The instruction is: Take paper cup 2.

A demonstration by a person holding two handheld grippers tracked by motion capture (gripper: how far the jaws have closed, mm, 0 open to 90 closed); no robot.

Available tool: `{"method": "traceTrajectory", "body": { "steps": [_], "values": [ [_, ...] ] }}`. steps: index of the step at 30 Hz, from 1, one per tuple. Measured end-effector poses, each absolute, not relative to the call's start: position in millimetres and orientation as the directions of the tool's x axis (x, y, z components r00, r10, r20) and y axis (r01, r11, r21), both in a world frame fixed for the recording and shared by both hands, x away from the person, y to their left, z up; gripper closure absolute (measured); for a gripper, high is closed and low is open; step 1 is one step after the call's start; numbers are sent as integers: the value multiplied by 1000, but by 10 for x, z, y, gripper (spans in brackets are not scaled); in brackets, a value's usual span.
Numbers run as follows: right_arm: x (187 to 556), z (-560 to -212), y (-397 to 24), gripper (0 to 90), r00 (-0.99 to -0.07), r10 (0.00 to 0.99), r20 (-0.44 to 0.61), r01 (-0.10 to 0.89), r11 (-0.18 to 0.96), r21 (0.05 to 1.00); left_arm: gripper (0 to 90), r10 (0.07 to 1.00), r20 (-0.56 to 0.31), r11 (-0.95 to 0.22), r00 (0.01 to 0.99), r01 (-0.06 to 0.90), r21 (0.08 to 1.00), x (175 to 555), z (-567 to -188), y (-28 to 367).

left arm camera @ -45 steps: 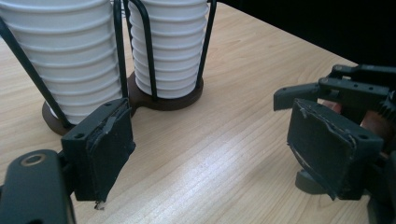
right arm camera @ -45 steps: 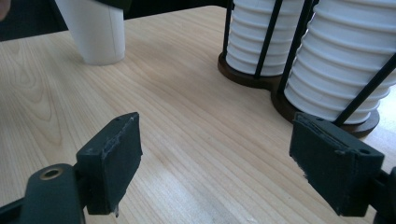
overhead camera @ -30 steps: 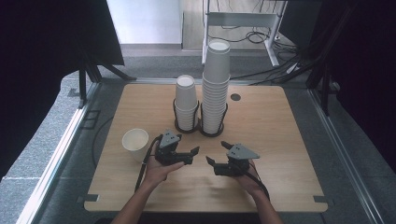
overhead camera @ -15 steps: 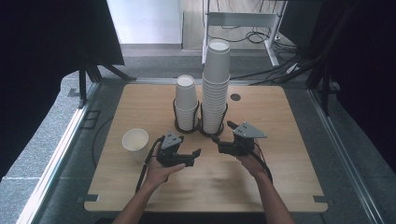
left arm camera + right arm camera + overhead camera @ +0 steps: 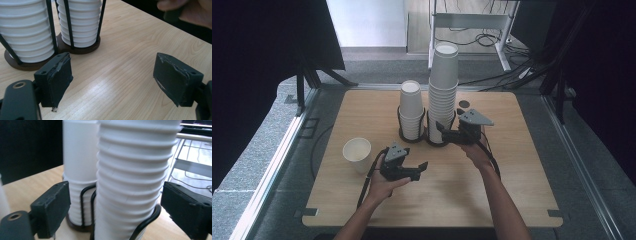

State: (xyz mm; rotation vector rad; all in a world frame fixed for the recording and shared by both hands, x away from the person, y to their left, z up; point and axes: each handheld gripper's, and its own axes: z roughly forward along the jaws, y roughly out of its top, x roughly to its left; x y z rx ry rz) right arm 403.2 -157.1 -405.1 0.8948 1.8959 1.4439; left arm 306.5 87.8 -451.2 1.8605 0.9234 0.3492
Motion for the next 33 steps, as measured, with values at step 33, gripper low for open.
{"method": "traceTrajectory", "body": {
  "steps": [33],
  "values": [
    [4672,-3439,-1421,22,-621,782,54,197,89,976,157,722,-169,-223,671,457,861,3070,-4551,892]
  ]
}}
